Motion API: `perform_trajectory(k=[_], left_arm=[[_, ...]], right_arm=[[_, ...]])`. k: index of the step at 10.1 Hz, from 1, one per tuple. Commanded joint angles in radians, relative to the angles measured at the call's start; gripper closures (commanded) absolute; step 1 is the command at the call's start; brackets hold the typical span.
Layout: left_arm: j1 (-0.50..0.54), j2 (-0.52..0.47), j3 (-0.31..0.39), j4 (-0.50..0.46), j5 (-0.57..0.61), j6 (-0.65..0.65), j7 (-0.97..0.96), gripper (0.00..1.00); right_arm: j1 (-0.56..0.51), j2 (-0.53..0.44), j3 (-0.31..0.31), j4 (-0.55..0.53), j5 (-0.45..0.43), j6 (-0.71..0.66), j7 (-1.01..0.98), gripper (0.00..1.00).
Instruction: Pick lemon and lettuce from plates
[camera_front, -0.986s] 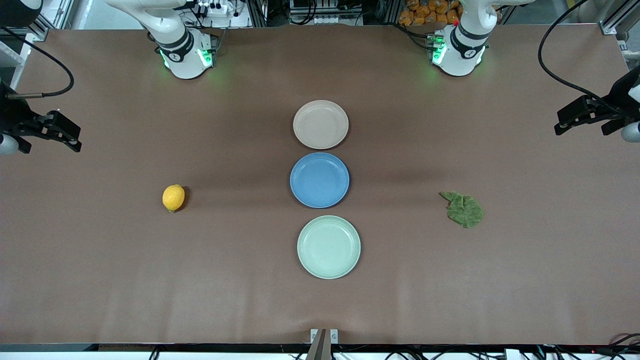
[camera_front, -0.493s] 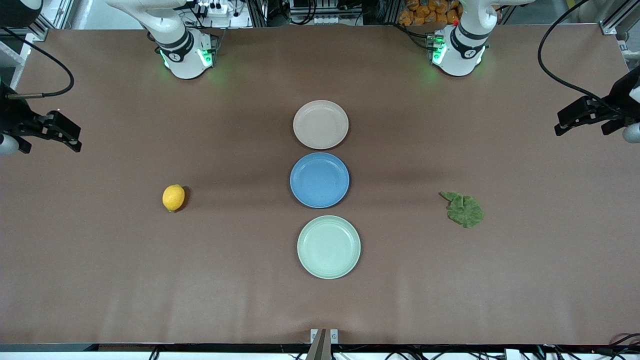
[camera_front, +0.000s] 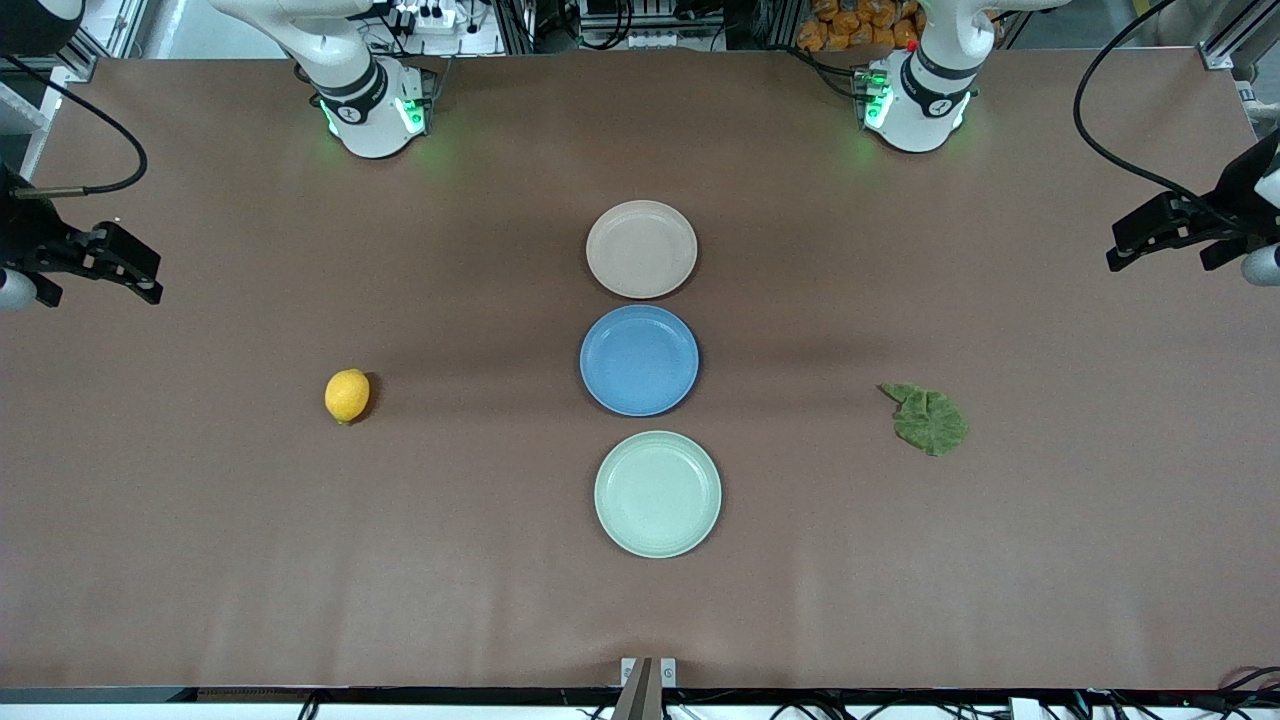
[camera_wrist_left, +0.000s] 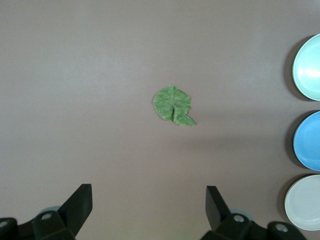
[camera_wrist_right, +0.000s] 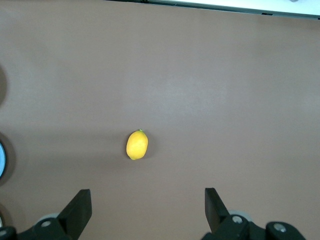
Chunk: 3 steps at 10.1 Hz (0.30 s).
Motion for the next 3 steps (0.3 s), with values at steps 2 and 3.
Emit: perform_trajectory(k=[2, 3], left_arm=[[0.0, -0.003, -0.007, 0.015, 0.016, -0.013, 0.003, 0.0], [0.0, -0.004, -0.007, 0.015, 0.017, -0.013, -0.002, 0.0]], right_arm=[[-0.009, -0.033, -0.009, -0.038, 0.056, 0.011, -0.019, 0.0], [-0.009, -0.033, -0.009, -0.038, 0.058, 0.011, -0.019, 0.0]])
